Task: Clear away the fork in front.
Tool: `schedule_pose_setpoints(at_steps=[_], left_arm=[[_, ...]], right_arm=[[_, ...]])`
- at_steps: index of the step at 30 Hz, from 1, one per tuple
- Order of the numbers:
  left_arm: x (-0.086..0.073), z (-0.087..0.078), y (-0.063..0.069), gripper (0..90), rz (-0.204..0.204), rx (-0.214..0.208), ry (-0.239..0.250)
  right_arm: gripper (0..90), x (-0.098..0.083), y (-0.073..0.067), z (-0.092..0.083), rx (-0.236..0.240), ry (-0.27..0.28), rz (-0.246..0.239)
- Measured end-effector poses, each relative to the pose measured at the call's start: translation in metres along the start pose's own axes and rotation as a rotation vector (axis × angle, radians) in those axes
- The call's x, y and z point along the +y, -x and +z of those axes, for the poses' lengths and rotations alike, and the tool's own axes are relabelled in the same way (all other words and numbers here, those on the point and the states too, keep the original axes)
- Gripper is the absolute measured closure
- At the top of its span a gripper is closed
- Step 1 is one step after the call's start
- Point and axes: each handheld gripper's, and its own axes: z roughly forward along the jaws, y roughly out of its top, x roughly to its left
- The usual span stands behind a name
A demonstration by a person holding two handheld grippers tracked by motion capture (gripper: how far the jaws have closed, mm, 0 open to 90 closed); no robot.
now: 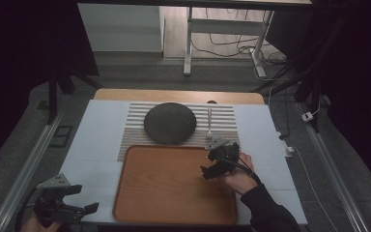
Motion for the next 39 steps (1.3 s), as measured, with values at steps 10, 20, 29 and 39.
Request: schedule_pose_setpoints(at_steps=[10,20,29,39], left_arm=[[0.000,0.001,0.000,1.6,0.003,-0.002,-0.006],[0.001,0.002,0.000,1.9,0.010,-0.005,-0.017],[0.001,0.002,0.000,2.0,0.007,-0.009,-0.024],[0.002,0.003,0.000,2.0,0.007,-0.011,-0.030]], right_arm=[[0.0,0.014,0.014,0.015,-0.064,-0.005,-0.019],[0.5,0.028,0.026,0.037,-0.131,-0.036,-0.058],[8.8,0.034,0.040,0.047,-0.193,-0.046,-0.075],[37.1,0.038,0.039,0.066,-0.251,-0.093,-0.253]])
